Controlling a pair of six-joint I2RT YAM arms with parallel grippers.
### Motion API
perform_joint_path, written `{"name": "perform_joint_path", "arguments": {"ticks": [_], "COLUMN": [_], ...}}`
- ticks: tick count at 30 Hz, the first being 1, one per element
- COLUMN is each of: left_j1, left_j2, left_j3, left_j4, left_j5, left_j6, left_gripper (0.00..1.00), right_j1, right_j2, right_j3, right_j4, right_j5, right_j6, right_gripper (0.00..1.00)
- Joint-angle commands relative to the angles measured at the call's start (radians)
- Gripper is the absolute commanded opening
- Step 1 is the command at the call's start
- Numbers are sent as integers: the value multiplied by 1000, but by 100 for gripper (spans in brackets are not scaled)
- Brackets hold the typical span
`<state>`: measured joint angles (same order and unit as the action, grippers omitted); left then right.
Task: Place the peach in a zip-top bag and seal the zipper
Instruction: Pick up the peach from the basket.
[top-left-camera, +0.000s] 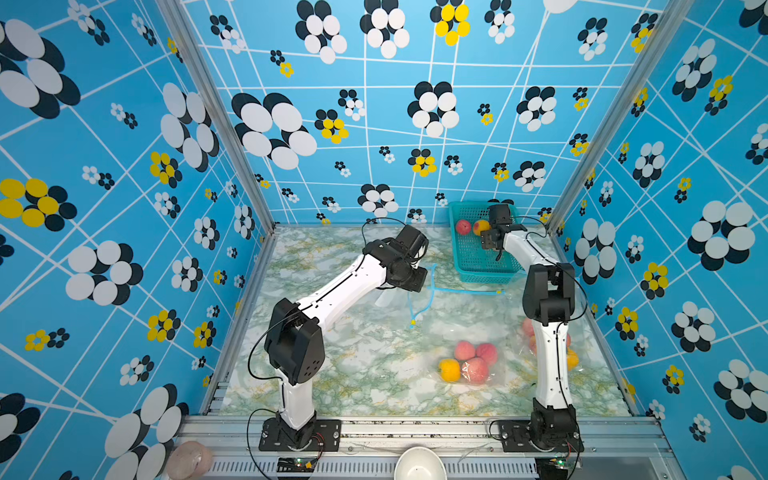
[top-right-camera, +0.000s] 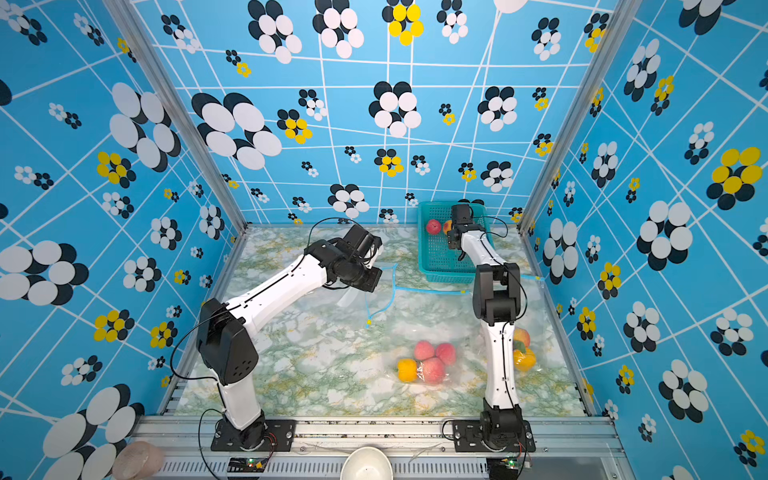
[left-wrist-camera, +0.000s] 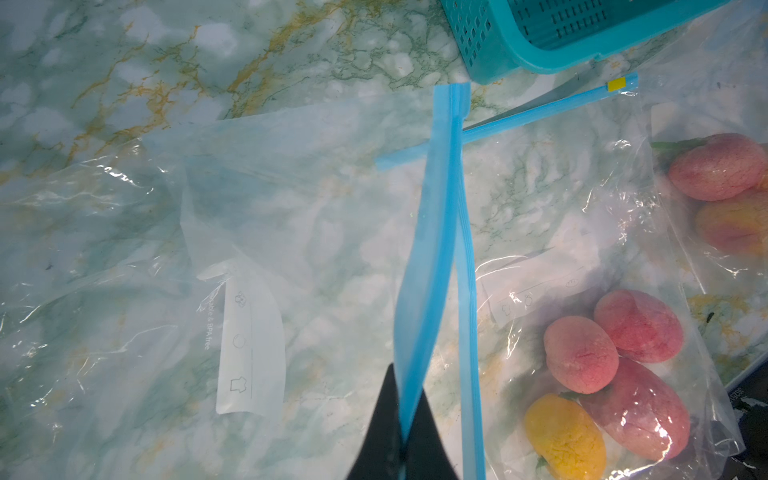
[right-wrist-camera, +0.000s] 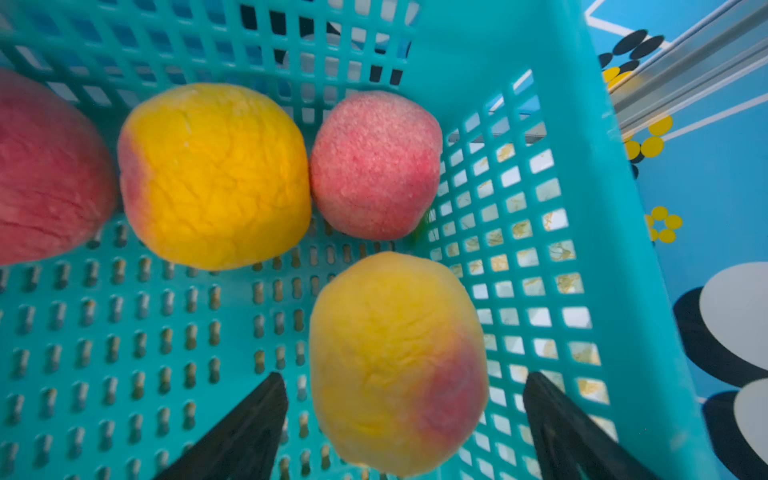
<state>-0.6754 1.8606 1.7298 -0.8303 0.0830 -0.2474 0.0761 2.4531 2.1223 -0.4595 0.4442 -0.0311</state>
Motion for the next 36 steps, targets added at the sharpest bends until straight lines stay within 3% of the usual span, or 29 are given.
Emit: {"name": "perform_joint_path", "arguments": {"ticks": [1, 10, 22, 28, 36], "left_j1": [3, 19, 25, 32, 38], "left_j2": [-3, -1, -1, -5, -43], "left_j3": [18, 14, -3, -13, -41], "left_j4": [-13, -10, 33, 63, 88], "left_j5": [0, -8, 25, 33, 17], "left_j6": [2, 3, -30, -70, -94], "left_gripper": [6, 6, 6, 5, 5], "right_j1": [3, 2, 31, 130, 282], "right_j2": [41, 30, -259, -536, -878], "right_j3": [44, 18, -215, -387, -703], "right_j4": [-5, 33, 113, 78, 160], "right_j5": [6, -7, -85, -225, -606], "right_j6": [-3, 2, 32, 129, 329], "right_gripper": [92, 77, 73, 72, 71]}}
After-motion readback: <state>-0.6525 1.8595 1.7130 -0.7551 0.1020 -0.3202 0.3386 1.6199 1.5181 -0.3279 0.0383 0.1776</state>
